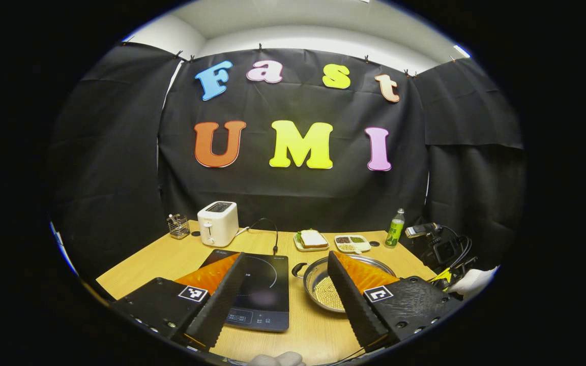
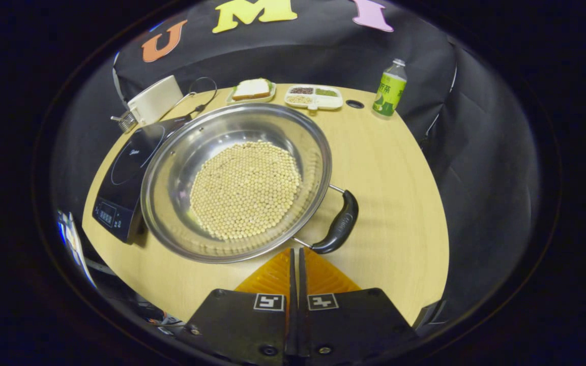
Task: First push the handle of the pot to place it horizontally, then grasp the pot with both hands and set it on the induction cooktop.
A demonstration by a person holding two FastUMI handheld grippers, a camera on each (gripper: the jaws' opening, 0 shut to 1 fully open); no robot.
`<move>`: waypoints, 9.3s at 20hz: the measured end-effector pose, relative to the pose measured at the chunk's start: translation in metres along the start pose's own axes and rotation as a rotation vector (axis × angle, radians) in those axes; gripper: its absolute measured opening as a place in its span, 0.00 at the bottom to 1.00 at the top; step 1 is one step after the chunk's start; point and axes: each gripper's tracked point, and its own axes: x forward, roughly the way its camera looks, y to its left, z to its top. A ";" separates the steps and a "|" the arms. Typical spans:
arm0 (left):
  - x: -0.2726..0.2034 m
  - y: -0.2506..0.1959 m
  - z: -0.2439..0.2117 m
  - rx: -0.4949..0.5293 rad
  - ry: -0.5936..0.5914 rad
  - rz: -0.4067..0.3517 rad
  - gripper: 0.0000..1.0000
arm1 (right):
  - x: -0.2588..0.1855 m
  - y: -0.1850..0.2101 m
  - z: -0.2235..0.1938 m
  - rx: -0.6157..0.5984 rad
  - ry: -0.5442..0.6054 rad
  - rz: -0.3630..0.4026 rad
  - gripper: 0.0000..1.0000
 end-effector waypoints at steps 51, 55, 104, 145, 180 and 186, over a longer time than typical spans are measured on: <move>0.159 -0.032 -0.144 0.033 0.367 -0.004 0.96 | 0.012 -0.061 0.089 -0.005 -0.206 -0.005 0.83; 0.186 -0.033 -0.171 0.056 0.437 0.019 0.96 | 0.040 -0.065 0.106 -0.017 -0.177 0.003 0.87; 0.140 0.101 -0.135 0.091 0.566 0.050 0.63 | -0.024 0.104 0.086 0.086 -0.111 0.052 0.59; 0.214 0.261 -0.159 0.132 0.550 0.071 0.66 | 0.059 0.270 0.146 0.087 -0.063 0.050 0.60; 0.084 0.154 0.022 0.083 0.125 0.081 0.97 | -0.161 0.188 0.164 -0.131 -0.559 0.019 0.80; 0.051 0.090 0.072 0.108 0.028 0.061 0.96 | -0.236 0.115 0.164 -0.119 -0.690 -0.026 0.80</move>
